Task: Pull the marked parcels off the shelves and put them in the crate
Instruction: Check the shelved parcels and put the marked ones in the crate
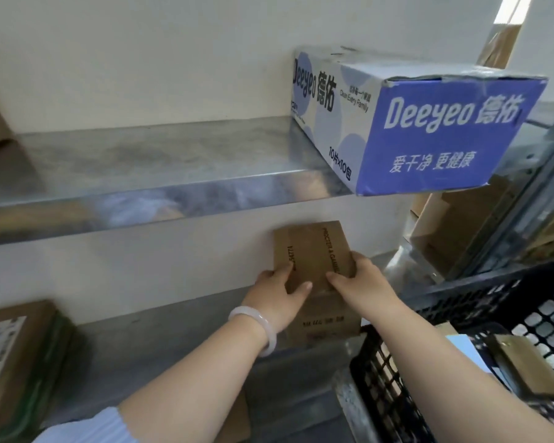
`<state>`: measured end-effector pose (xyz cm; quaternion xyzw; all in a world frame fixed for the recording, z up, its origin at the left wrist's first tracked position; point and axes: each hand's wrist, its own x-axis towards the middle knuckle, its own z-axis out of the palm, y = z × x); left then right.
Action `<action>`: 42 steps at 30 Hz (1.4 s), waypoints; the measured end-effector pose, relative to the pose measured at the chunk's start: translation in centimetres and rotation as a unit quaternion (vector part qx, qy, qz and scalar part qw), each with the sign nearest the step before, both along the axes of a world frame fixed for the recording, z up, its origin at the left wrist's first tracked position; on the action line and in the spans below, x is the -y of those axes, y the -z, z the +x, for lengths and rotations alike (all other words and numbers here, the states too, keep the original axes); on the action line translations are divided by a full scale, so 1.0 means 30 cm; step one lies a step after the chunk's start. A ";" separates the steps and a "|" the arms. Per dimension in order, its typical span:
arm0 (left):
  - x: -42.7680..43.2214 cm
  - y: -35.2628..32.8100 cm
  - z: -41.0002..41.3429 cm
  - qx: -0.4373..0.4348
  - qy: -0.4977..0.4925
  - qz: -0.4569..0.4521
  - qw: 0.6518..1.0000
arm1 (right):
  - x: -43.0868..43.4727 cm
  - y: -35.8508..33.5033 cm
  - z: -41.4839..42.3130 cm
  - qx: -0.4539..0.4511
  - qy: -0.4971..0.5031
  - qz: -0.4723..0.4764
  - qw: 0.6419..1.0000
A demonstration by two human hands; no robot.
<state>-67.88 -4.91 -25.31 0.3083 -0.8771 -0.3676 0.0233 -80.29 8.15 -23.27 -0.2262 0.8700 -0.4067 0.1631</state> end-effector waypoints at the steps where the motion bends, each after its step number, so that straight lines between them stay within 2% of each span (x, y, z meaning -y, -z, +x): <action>1: 0.009 0.000 0.013 -0.003 -0.026 0.008 1.000 | 0.011 -0.001 0.021 0.003 -0.006 -0.019 1.000; 7: 0.074 -0.014 0.125 0.007 -0.118 0.015 0.993 | 0.085 0.020 0.177 0.019 -0.084 -0.095 0.992; 11: 0.121 -0.010 0.212 0.009 -0.150 0.056 0.987 | 0.136 0.024 0.240 0.003 -0.119 -0.071 0.990; 15: 0.153 -0.011 0.270 -0.021 -0.218 0.091 0.972 | 0.182 0.031 0.275 -0.004 -0.202 -0.050 0.978; 18: 0.166 -0.020 0.293 -0.060 -0.225 0.148 0.961 | 0.202 0.046 0.281 -0.011 -0.255 -0.029 0.966; 20: 0.184 -0.021 0.314 -0.079 -0.240 0.167 0.953 | 0.205 0.059 0.269 0.023 -0.231 -0.035 0.972; 23: 0.216 -0.002 0.356 -0.113 -0.273 0.179 0.938 | 0.181 0.100 0.233 0.082 -0.117 -0.014 0.990; 25: 0.216 0.012 0.385 -0.120 -0.273 0.178 0.938 | 0.160 0.132 0.223 0.154 -0.071 0.015 0.985; 28: 0.206 0.029 0.404 -0.135 -0.265 0.152 0.942 | 0.163 0.169 0.240 0.215 -0.080 -0.001 0.973; 32: 0.203 0.039 0.412 -0.156 -0.274 0.113 0.942 | 0.174 0.136 0.261 0.171 -0.089 -0.085 0.978; 35: 0.203 0.061 0.417 -0.124 -0.274 0.109 0.948 | 0.158 0.072 0.260 0.127 -0.104 -0.140 0.977; 42: 0.172 0.049 0.372 -0.006 -0.207 0.108 0.972 | 0.151 0.069 0.326 -0.019 -0.175 -0.133 0.975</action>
